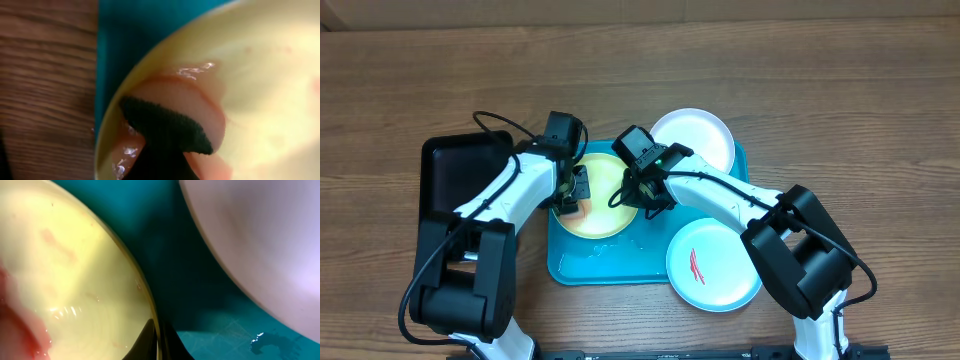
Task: Clean dirty plates on tray and stack at the side
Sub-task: 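Scrub the yellow plate again with the sponge in the left gripper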
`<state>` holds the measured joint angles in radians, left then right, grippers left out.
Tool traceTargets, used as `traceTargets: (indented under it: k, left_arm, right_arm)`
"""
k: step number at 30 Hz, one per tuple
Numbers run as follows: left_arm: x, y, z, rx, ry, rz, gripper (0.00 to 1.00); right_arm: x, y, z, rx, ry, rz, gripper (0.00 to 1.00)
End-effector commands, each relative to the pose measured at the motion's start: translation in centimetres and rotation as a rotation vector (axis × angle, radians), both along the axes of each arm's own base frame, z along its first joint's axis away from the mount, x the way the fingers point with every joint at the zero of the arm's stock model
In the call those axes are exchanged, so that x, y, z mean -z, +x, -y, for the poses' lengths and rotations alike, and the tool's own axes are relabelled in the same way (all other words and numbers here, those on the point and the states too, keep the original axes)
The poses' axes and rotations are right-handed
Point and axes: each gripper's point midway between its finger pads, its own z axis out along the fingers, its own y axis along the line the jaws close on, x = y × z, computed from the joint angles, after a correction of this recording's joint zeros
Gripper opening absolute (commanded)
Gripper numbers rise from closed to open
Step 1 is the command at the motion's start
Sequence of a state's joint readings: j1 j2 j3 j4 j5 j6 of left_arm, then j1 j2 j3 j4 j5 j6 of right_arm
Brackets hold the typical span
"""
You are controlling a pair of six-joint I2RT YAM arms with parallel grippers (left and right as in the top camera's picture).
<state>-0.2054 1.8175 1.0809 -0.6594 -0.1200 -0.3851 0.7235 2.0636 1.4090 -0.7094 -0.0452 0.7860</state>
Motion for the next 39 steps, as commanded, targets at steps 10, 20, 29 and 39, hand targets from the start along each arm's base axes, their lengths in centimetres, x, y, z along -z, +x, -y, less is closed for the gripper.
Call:
traceTargets:
  k: [10,20,29,39]
  left_arm:
    - [1.1,1.6,-1.2,0.066,0.052,0.06,0.04]
    - [-0.7,-5.7,9.8,0.572,-0.604,-0.138,0.04]
    - [0.8,2.2,3.9,0.221,-0.213,0.085,0.04]
    - [1.4,-0.2,-1.9,-0.119,0.051,0.003,0.04]
  right_arm:
    - [0.9,0.0,1.2,0.011,-0.061,0.007,0.04]
    - [0.9,0.0,1.1,0.011,-0.06,0.007,0.04]
    - [0.9,-0.1,1.3,0.011,-0.065,0.001,0.04]
    - [0.9,0.0,1.2,0.011,-0.064,0.004,0.04]
